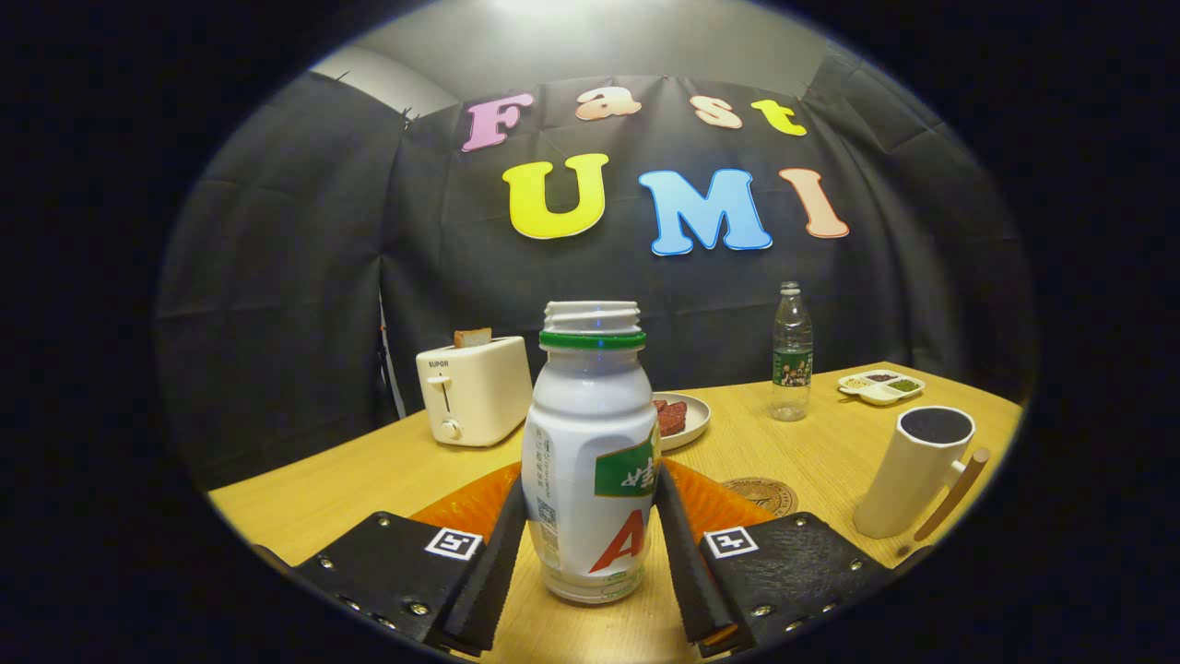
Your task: Take the bottle from table, then pour the juice into the cup, finally place the bottle on the coaster
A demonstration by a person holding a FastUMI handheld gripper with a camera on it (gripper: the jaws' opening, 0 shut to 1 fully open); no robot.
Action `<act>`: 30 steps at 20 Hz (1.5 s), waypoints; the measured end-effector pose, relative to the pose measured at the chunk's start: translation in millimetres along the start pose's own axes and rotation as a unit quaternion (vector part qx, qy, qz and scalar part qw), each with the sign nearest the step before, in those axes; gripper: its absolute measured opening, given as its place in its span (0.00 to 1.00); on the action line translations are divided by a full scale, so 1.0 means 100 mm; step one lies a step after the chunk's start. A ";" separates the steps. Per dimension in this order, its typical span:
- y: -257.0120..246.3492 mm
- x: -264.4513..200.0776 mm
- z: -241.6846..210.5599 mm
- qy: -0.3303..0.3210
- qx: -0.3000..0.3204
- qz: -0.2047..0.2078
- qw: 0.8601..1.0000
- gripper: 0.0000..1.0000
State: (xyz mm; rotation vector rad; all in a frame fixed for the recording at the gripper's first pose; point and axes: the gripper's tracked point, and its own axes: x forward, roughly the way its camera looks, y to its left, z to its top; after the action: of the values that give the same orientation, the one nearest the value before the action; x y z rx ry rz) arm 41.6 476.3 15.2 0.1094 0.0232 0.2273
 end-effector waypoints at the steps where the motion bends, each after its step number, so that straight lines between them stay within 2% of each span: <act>1: 0.02 0.00 0.04 -0.004 0.017 0.010 1.000 0.73; 7: 0.04 -0.03 0.21 -0.018 0.136 0.053 0.989 0.73; 12: -0.13 -0.04 0.32 -0.026 0.220 0.049 0.974 0.72; 20: -0.52 -0.10 0.48 -0.060 0.357 0.036 0.932 0.72; 28: -0.78 -0.18 0.59 -0.085 0.463 0.046 0.881 0.71; 30: -0.85 -0.23 0.63 -0.095 0.492 0.049 0.864 0.71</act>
State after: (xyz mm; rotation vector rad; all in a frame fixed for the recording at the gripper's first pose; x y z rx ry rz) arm 40.1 382.5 68.3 1.1621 -0.0652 0.2888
